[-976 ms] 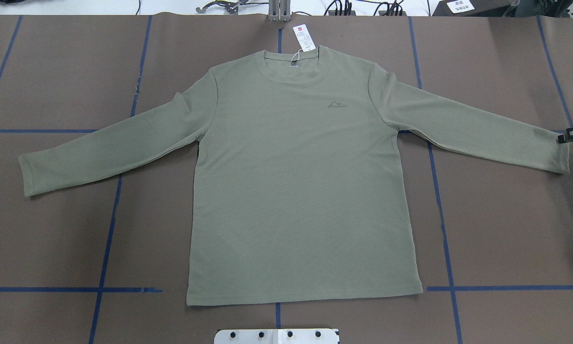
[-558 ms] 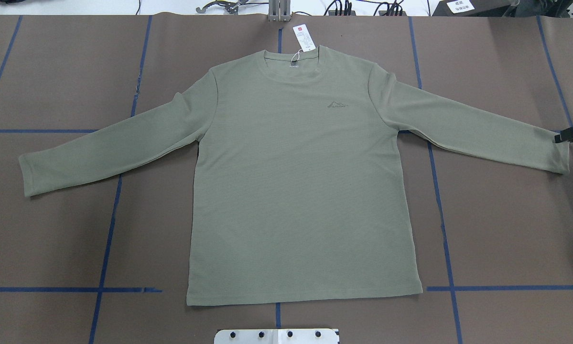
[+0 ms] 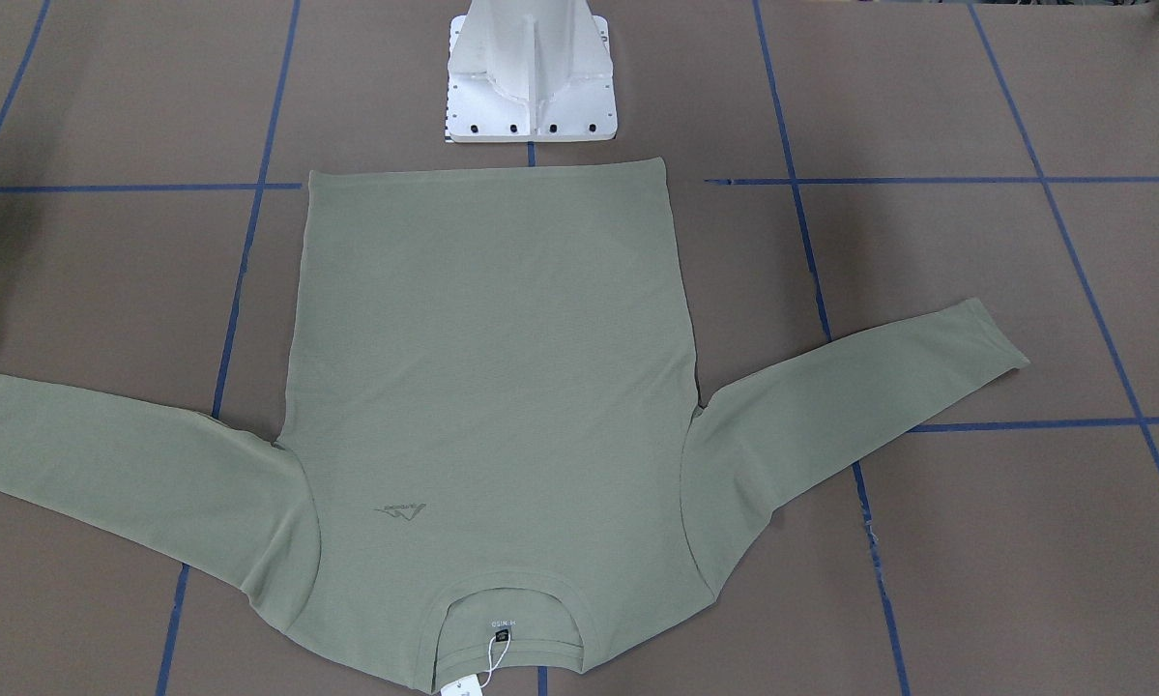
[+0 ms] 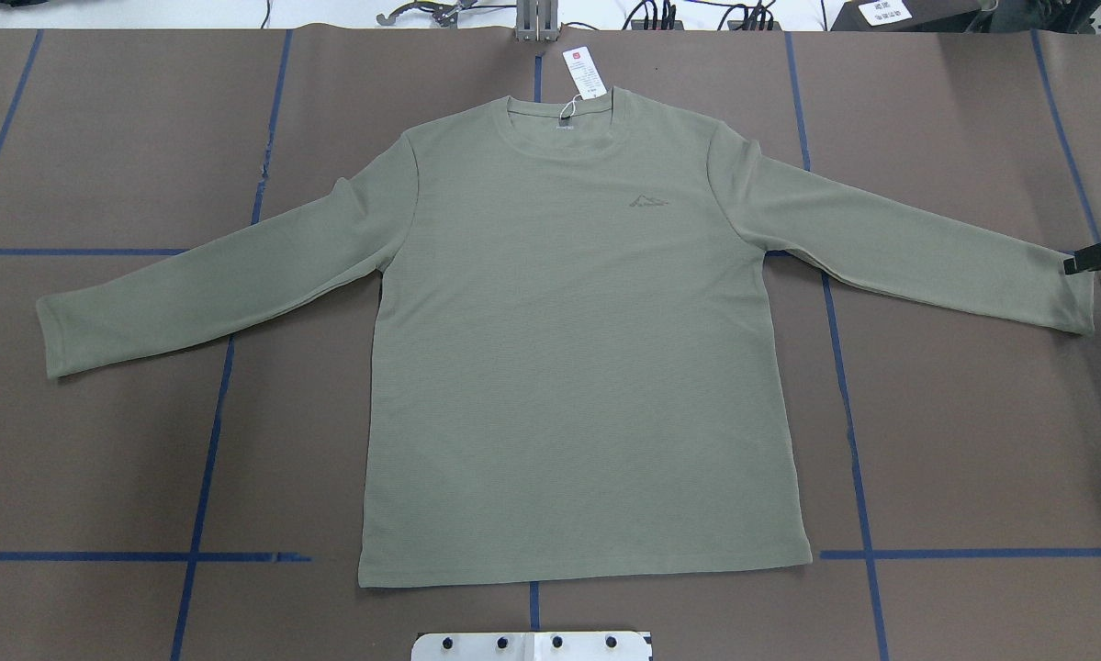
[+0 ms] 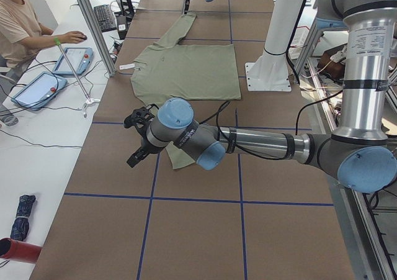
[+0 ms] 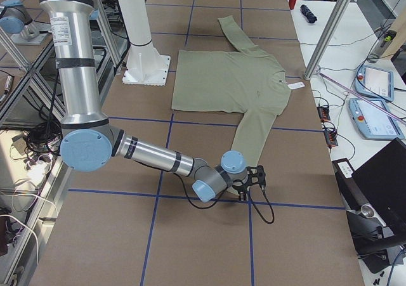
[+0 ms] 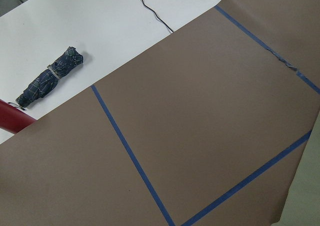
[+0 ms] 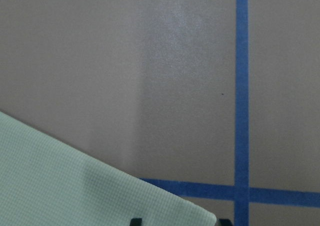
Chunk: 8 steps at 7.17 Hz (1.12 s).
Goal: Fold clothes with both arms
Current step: 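Grasp the sleeve cuff nearest the right gripper and lift it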
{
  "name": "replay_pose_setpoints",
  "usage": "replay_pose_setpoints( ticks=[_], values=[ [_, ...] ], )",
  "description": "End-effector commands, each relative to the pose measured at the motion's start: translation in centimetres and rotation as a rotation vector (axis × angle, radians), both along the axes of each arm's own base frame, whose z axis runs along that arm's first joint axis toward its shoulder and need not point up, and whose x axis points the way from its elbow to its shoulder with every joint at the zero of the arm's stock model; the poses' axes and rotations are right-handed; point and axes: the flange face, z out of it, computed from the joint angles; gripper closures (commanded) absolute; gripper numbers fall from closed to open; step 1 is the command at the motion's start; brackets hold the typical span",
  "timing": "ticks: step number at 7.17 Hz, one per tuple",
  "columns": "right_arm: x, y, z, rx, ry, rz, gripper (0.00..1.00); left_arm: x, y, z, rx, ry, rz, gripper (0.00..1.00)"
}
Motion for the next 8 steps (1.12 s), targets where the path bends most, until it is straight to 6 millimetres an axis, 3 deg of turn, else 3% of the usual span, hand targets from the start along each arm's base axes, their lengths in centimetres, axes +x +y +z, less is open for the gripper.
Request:
replay_pose_setpoints(
  ticks=[1, 5, 7, 8],
  values=[
    [0.0, 0.0, 0.0, -0.006, -0.001, 0.005, 0.44, 0.0, 0.2, 0.1, 0.007, 0.0, 0.0, 0.0],
    [-0.1, -0.7, 0.5, -0.016, 0.017, 0.023, 0.48, -0.2, 0.2, 0.1, 0.007, 0.0, -0.003, 0.0],
    [-0.4, -1.3, -0.1, -0.023, 0.005, 0.042, 0.81, -0.2, 0.2, 0.1, 0.007, 0.0, -0.005, 0.0],
    [-0.4, -1.2, -0.1, -0.023, 0.005, 0.042, 0.91, -0.2, 0.2, 0.1, 0.006, 0.001, -0.006, 0.0]
  ],
)
